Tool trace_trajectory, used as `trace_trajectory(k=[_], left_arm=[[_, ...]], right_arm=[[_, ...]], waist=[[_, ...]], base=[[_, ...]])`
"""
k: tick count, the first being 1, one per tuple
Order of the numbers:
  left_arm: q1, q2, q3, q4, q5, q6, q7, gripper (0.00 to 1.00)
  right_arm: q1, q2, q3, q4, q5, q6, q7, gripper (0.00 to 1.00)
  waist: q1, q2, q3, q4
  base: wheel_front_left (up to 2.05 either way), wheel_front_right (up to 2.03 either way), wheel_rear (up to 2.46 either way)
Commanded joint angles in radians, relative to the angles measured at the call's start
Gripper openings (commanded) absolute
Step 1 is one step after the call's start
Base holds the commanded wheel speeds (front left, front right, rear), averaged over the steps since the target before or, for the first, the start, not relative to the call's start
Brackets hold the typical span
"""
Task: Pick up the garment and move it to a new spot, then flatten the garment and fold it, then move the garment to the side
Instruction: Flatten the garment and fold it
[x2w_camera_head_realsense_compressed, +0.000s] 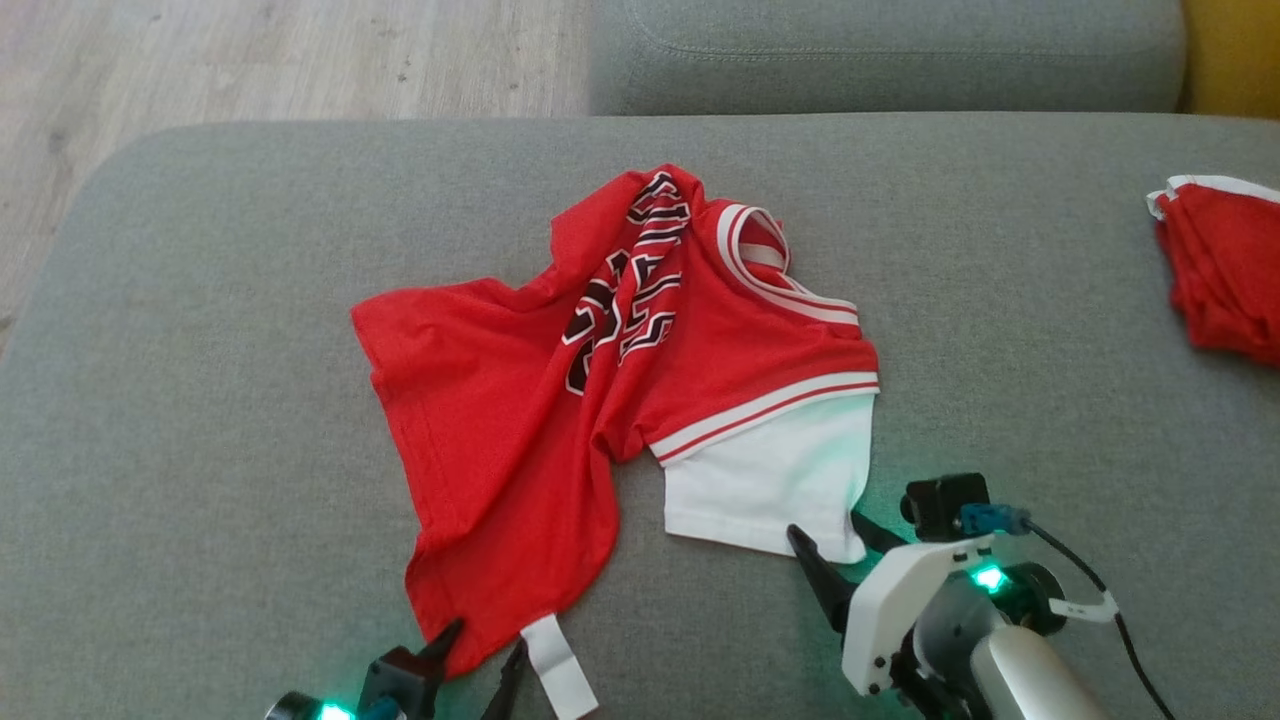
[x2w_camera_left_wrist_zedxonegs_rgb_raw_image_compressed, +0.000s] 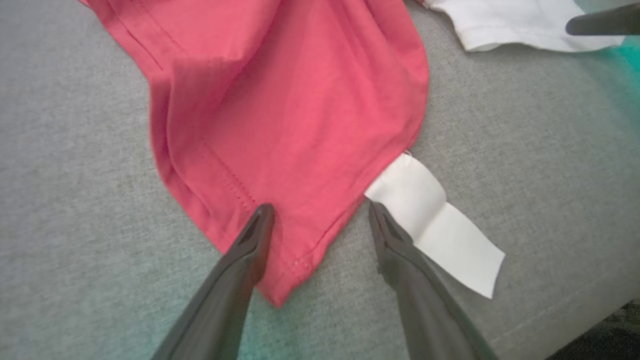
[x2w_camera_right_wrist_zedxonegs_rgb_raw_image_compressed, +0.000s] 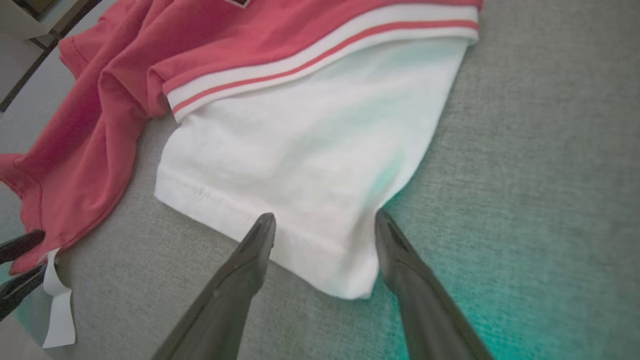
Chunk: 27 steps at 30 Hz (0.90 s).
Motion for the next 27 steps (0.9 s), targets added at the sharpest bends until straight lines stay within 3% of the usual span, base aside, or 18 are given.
trace_trajectory(k=[1,8,10,11,12,19,25,27], left_arm=[[-0.034,0.022,0.022,0.008,0.006,0.01,-0.001,1.0],[-0.069,0.042,0.013,0.097,0.019,0.016,0.001,1.0],[-0.081,0.043,0.008,0.127,0.019,0.016,-0.003,0.39],[-0.087,0.041,0.005,0.141,0.018,0.015,-0.006,0.02],[-0.092,0.039,0.001,0.154,0.015,0.014,-0.01,0.0],[-0.097,0.027,0.028,0.168,-0.054,0.009,-0.059,0.0],[-0.062,0.043,0.083,-0.021,-0.161,0.005,-0.053,0.0],[-0.041,0.052,0.108,-0.161,-0.225,0.003,-0.019,0.0]], right_arm=[[-0.037,-0.004,0.036,-0.011,0.012,0.007,0.007,1.0],[-0.075,-0.004,0.057,0.03,0.07,0.007,0.008,1.0],[-0.085,-0.004,0.062,0.048,0.102,0.007,0.002,1.0],[-0.09,-0.004,0.064,0.057,0.121,0.007,-0.004,0.26],[-0.096,-0.004,0.069,0.067,0.14,0.007,-0.008,0.0],[-0.147,-0.004,0.034,0.063,0.234,0.007,-0.093,0.0],[-0.148,-0.004,-0.065,-0.077,0.303,0.007,-0.092,0.0],[-0.135,-0.004,-0.12,-0.172,0.326,0.007,-0.061,0.0]], waist=[[0.0,0.0,0.002,0.0],[0.0,0.0,0.011,0.002],[0.0,0.0,0.01,0.007],[0.0,0.0,0.008,0.008],[0.0,0.0,0.005,0.01],[0.0,0.0,-0.028,-0.003],[0.0,0.0,-0.069,-0.012],[0.0,0.0,-0.085,-0.013]], base=[[0.0,0.0,0.0],[0.0,0.0,0.0],[0.0,0.0,0.0],[0.0,0.0,0.0],[0.0,0.0,0.0],[0.0,0.0,0.0],[0.0,0.0,0.0],[0.0,0.0,0.0]])
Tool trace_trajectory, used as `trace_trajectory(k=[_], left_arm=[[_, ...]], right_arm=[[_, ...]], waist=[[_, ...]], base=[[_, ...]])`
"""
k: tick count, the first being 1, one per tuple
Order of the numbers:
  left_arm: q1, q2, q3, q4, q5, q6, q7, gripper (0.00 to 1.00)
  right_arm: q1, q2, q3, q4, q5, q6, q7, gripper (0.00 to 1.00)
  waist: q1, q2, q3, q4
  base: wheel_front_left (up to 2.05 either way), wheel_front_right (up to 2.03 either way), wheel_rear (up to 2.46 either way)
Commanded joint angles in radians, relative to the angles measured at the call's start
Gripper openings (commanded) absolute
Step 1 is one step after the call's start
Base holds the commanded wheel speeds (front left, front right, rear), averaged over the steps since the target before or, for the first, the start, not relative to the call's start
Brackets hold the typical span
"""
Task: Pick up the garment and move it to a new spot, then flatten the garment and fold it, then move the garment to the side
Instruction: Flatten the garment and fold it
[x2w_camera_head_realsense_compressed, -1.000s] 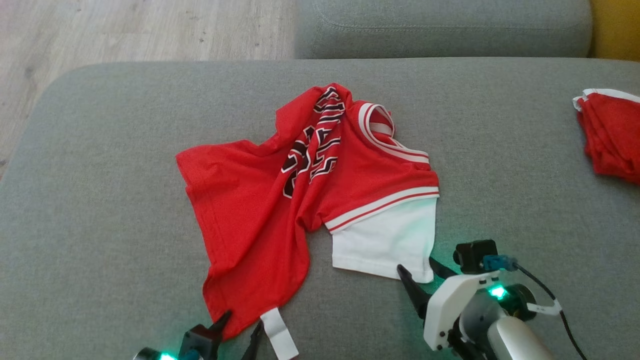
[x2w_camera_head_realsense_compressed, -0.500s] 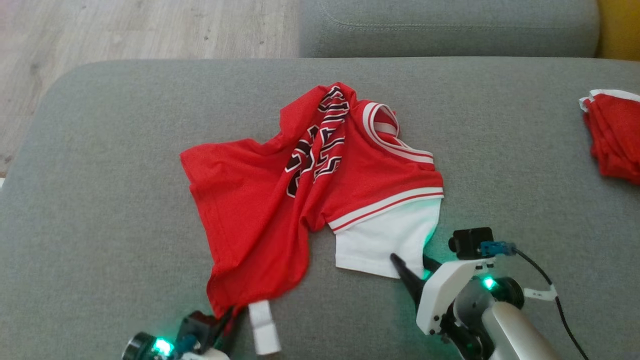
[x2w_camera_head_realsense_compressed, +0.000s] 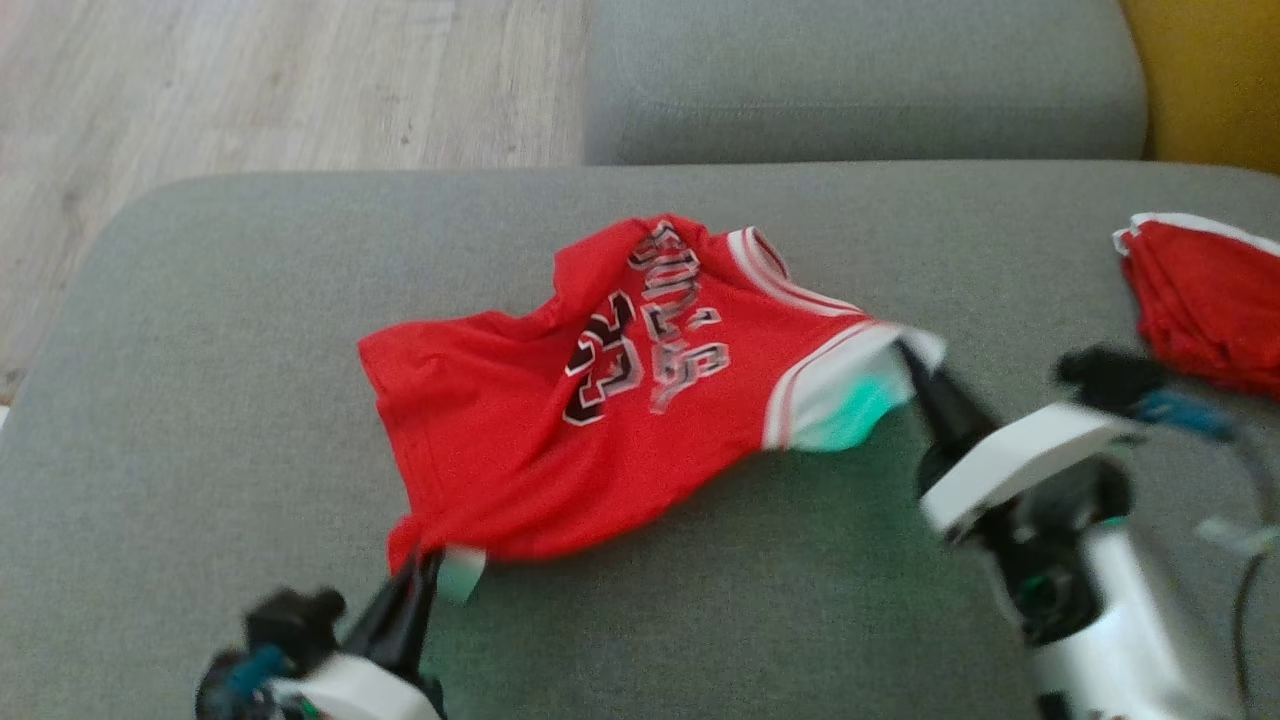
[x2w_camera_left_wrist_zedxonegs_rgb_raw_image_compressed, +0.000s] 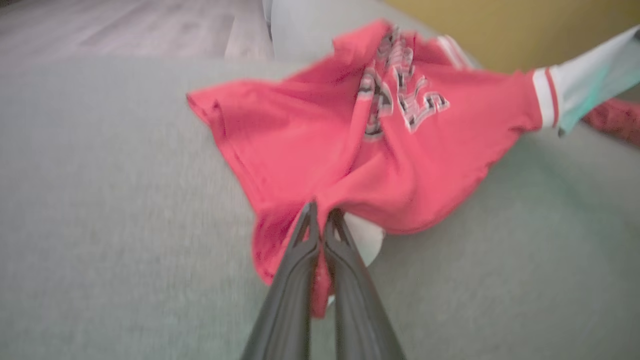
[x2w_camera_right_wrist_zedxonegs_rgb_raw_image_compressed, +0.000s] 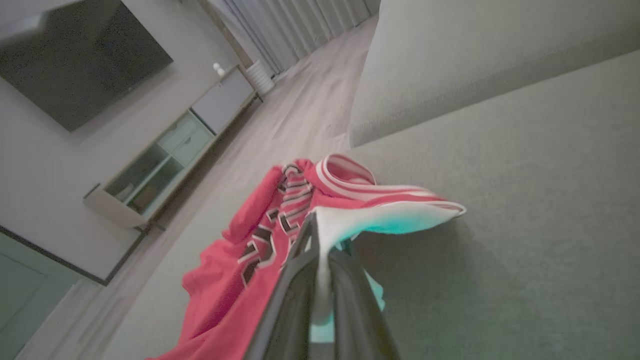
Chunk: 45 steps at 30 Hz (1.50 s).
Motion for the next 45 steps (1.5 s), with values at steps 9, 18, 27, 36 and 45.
trace_trajectory(k=[9,18,27,36,45], left_arm=[[-0.022,0.113,0.112,-0.72,-0.24,-0.004,0.242,0.0],[-0.311,0.204,0.204,-1.052,-0.393,0.043,0.482,0.0],[-0.733,0.235,0.159,-0.813,-0.418,0.042,0.598,0.0],[-1.197,0.203,0.044,-0.203,-0.188,0.003,0.366,0.0],[-1.46,0.158,-0.005,0.284,-0.083,-0.005,-0.034,0.0]], right_arm=[[0.027,-0.002,-0.245,-0.566,0.113,0.007,0.262,0.0],[-0.164,-0.002,-0.457,-0.867,0.209,0.007,0.499,0.0],[-0.612,-0.002,-0.485,-0.688,0.064,0.007,0.665,0.0],[-1.046,-0.002,-0.383,-0.242,-0.221,0.007,0.381,0.0],[-1.244,-0.002,-0.369,0.123,-0.259,0.007,0.036,0.0]], waist=[[-0.0001,0.0,-0.045,-0.018],[-0.0001,0.0,-0.023,-0.073],[-0.0001,0.0,0.203,-0.102],[-0.0001,0.0,0.457,-0.084],[-0.0001,0.0,0.479,-0.09]], base=[[0.0,0.0,0.0],[0.0,0.0,0.0],[0.0,0.0,0.0],[0.0,0.0,0.0],[0.0,0.0,0.0]])
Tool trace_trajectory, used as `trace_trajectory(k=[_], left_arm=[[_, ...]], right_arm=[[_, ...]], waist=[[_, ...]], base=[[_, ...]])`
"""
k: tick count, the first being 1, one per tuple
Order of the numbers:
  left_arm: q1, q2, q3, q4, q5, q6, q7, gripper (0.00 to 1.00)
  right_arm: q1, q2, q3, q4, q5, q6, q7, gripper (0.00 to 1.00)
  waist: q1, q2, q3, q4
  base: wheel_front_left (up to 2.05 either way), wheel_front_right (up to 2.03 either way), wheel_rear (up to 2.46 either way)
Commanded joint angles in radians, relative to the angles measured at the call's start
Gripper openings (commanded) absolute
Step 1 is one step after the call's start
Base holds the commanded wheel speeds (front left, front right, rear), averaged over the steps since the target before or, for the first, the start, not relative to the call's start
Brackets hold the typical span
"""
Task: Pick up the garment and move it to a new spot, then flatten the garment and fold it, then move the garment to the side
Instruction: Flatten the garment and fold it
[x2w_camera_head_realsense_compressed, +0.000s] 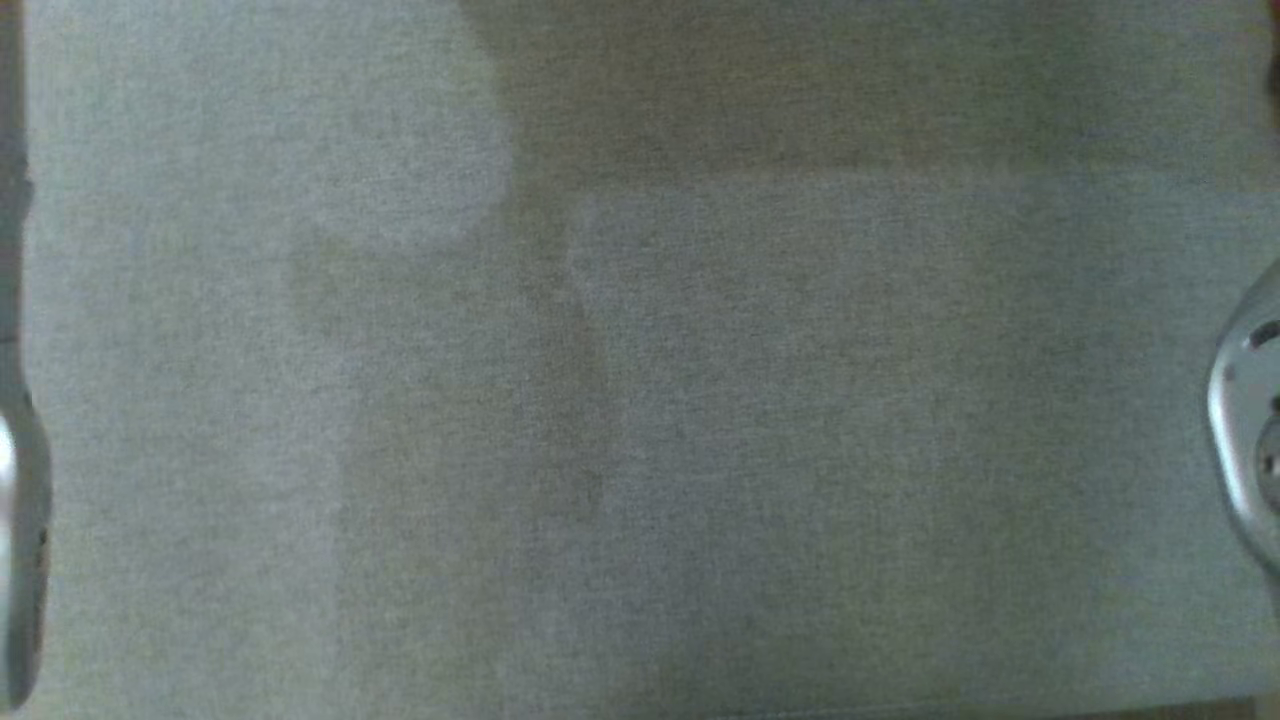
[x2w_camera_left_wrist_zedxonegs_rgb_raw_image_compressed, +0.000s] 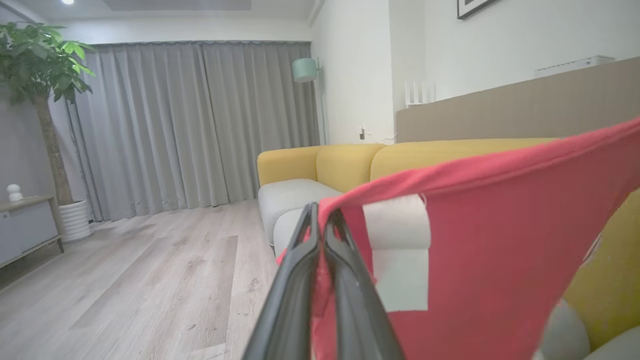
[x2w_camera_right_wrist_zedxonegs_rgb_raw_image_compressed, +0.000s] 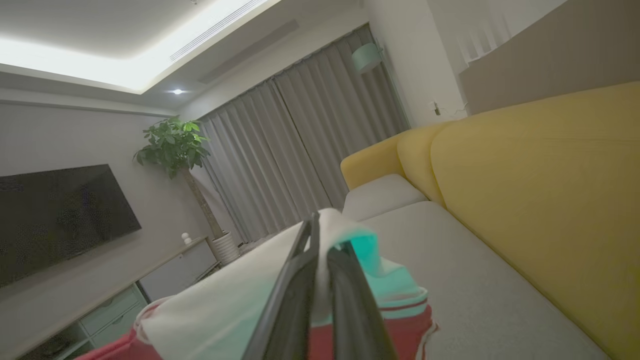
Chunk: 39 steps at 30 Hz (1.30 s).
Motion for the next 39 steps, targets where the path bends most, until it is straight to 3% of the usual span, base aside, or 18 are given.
trace_trajectory(k=[1,5,12,15,19,25,28,32,35,39], left_arm=[[-0.03,0.039,0.011,-0.014,-0.007,-0.004,-0.015,0.0],[0.104,0.055,-0.101,-0.02,-0.06,-0.005,-0.072,0.0],[0.563,0.14,-0.265,-0.15,-0.155,-0.006,-0.115,0.0],[0.749,0.163,-0.299,-0.233,-0.16,0.021,-0.128,0.0],[0.974,0.209,-0.337,-0.393,-0.156,0.094,-0.116,0.0],[1.274,0.257,-0.358,-0.669,-0.168,0.264,-0.091,0.0],[1.383,0.268,-0.374,-0.779,-0.181,0.322,-0.068,0.0],[1.412,0.292,-0.39,-0.867,-0.211,0.319,-0.012,0.0],[1.353,0.293,-0.379,-0.887,-0.267,0.272,0.041,0.0],[1.23,0.316,-0.352,-0.859,-0.338,0.199,0.139,0.0]], right_arm=[[0.0,0.004,0.024,-0.041,0.013,0.007,-0.011,0.0],[0.232,0.004,0.063,-0.09,0.075,0.007,-0.007,0.0],[0.805,0.004,0.082,-0.28,0.144,0.007,0.044,0.0],[1.012,0.004,0.09,-0.363,0.159,0.007,0.069,0.0],[1.264,0.004,0.083,-0.493,0.18,0.007,0.108,0.0],[1.616,0.004,0.033,-0.69,0.217,0.007,0.13,0.0],[1.762,0.004,0.02,-0.761,0.252,0.007,0.136,0.0],[1.785,0.004,0.007,-0.827,0.278,0.007,0.167,0.0],[1.688,0.004,0.0,-0.809,0.327,0.007,0.243,0.0],[1.491,0.004,-0.008,-0.764,0.291,0.007,0.383,0.0]], waist=[[-0.0005,0.0001,-0.016,-0.004],[-0.0005,0.0001,-0.07,-0.009],[-0.0005,0.0001,-0.181,-0.015],[-0.0005,0.0001,-0.216,-0.016],[-0.0005,0.0001,-0.247,-0.009],[-0.0005,0.0001,-0.241,0.014],[-0.0005,0.0001,-0.23,0.028],[-0.0005,0.0001,-0.213,0.034],[-0.0005,0.0001,-0.203,0.039],[-0.0005,0.0001,-0.181,0.049]], base=[[0.0,0.0,0.0],[0.0,0.0,0.0],[0.0,0.0,0.0],[0.0,0.0,0.0],[0.0,0.0,0.0],[0.0,0.0,0.0],[0.0,0.0,0.0],[0.0,0.0,0.0],[0.0,0.0,0.0],[0.0,0.0,0.0]])
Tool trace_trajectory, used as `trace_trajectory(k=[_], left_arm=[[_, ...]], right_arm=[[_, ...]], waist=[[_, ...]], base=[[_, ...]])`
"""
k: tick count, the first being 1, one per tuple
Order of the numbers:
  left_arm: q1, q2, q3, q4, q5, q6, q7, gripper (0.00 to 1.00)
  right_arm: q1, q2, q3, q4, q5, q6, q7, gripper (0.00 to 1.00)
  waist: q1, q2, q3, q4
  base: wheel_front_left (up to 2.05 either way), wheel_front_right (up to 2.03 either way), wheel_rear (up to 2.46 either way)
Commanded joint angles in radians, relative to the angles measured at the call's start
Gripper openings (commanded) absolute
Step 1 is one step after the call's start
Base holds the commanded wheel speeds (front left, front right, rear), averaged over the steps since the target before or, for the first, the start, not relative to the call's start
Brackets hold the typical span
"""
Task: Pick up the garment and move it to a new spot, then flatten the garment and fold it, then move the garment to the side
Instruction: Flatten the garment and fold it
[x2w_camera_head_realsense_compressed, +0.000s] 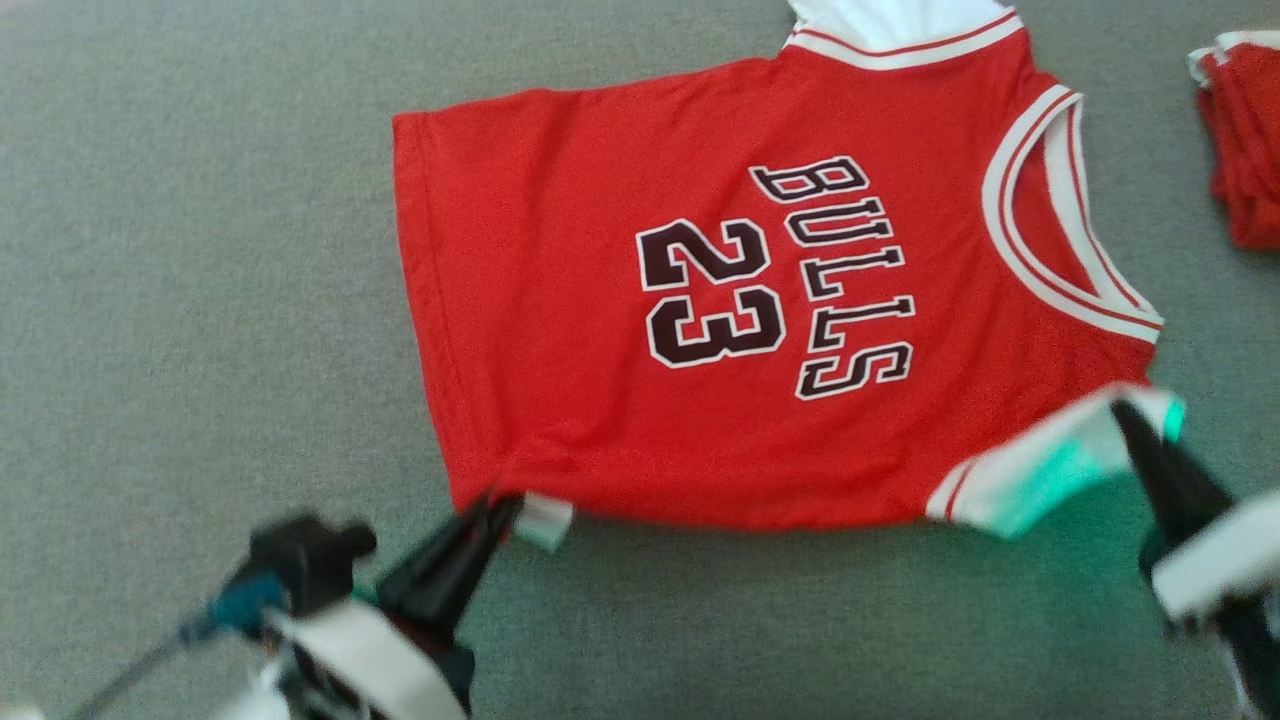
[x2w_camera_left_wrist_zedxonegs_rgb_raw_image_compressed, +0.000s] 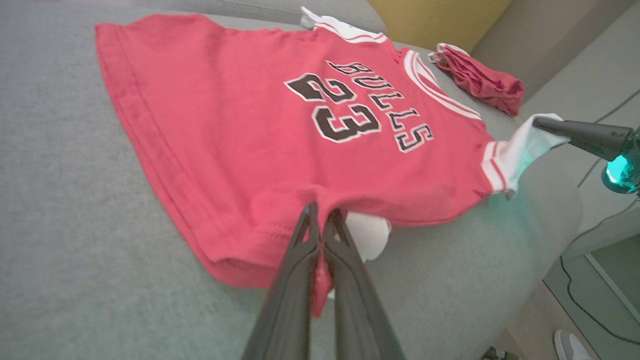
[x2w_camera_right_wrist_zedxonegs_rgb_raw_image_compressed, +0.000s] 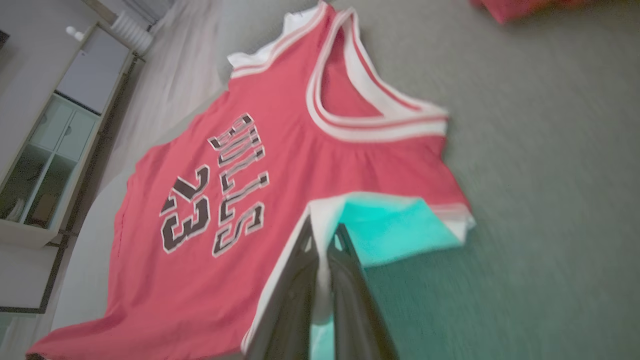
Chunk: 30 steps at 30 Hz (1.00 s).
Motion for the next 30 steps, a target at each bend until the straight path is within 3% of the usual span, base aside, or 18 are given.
trace_trajectory(k=[1,6,12,13,14,15,16,19,22,30], left_arm=[[-0.074,0.027,0.055,-0.018,-0.035,-0.021,0.02,0.0],[-0.231,0.027,0.088,0.078,-0.134,-0.103,0.126,0.0],[-0.363,-0.004,0.101,0.2,-0.175,-0.134,0.194,0.0],[-0.378,-0.013,0.102,0.22,-0.175,-0.133,0.196,0.09],[-0.391,-0.021,0.101,0.244,-0.17,-0.127,0.197,0.36],[-0.403,-0.027,0.097,0.266,-0.158,-0.122,0.197,0.85],[-0.411,-0.033,0.09,0.285,-0.146,-0.12,0.195,1.0],[-0.405,-0.046,0.082,0.315,-0.138,-0.111,0.184,1.0],[-0.366,-0.032,0.107,0.306,-0.117,-0.062,0.135,1.0],[-0.181,-0.035,0.147,0.162,-0.149,0.05,0.053,1.0]], right_arm=[[-0.082,-0.016,0.009,-0.026,-0.025,0.007,0.04,0.0],[-0.337,-0.016,-0.003,0.086,-0.099,0.007,0.199,0.0],[-0.563,-0.016,0.002,0.215,-0.188,0.007,0.243,0.04],[-0.585,-0.016,0.013,0.227,-0.209,0.007,0.236,0.58],[-0.602,-0.016,0.014,0.244,-0.222,0.007,0.225,1.0],[-0.615,-0.016,0.01,0.262,-0.23,0.007,0.213,1.0],[-0.622,-0.016,0.017,0.274,-0.238,0.007,0.205,1.0],[-0.612,-0.016,0.046,0.266,-0.255,0.007,0.174,1.0],[-0.557,-0.022,0.088,0.204,-0.308,0.007,0.149,1.0],[-0.382,-0.177,0.089,0.091,-0.401,0.007,0.135,1.0]], waist=[[-0.0001,-0.0001,0.012,0.007],[-0.0001,-0.0001,0.046,0.016],[-0.0001,-0.0001,0.086,0.024],[-0.0001,-0.0001,0.091,0.025],[-0.0001,-0.0001,0.095,0.028],[-0.0001,-0.0001,0.098,0.03],[-0.0001,-0.0001,0.099,0.031],[-0.0001,-0.0001,0.094,0.03],[-0.0001,-0.0001,0.08,0.02],[-0.0001,-0.0001,0.085,0.011]], base=[[0.0,0.0,0.0],[0.0,0.0,0.0],[0.0,0.0,0.0],[0.0,0.0,0.0],[0.0,0.0,0.0],[0.0,0.0,0.0],[0.0,0.0,0.0],[0.0,0.0,0.0],[0.0,0.0,0.0],[0.0,0.0,0.0]])
